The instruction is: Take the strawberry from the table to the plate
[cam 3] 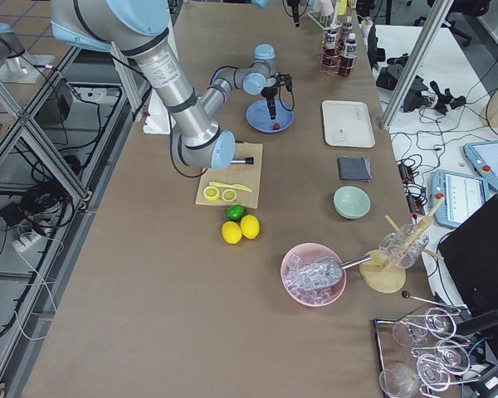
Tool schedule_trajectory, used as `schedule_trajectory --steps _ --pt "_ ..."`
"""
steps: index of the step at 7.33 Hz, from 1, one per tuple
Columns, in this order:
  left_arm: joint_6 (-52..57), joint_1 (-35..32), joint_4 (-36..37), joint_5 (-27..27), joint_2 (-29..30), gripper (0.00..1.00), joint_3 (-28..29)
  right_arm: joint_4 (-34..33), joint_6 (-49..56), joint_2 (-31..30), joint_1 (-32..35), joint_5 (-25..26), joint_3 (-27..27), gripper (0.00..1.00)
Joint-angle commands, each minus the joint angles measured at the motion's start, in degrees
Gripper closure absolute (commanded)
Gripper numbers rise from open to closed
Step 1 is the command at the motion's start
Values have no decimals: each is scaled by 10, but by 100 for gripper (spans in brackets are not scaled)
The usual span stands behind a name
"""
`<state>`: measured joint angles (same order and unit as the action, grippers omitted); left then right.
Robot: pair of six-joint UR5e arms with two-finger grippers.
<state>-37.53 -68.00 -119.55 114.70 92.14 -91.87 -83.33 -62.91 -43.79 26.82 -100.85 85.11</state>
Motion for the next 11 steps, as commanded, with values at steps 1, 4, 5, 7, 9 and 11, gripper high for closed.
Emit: schedule_trajectory --steps 1,4,5,7,9,11 --pt "0 1 1 1 1 2 -2 -3 0 2 3 -2 8 0" --pt "0 1 1 2 1 2 -2 -101 8 0 46 -48 64 0" --pt "0 1 1 2 5 2 -1 -137 25 -12 73 -62 72 0" --pt "-1 2 1 3 13 2 -2 -213 135 -60 138 -63 104 0" --pt "0 2 0 3 15 2 0 -236 342 -174 279 -150 140 0" --pt "0 -12 1 31 2 2 3 -234 561 -276 413 -197 137 0"
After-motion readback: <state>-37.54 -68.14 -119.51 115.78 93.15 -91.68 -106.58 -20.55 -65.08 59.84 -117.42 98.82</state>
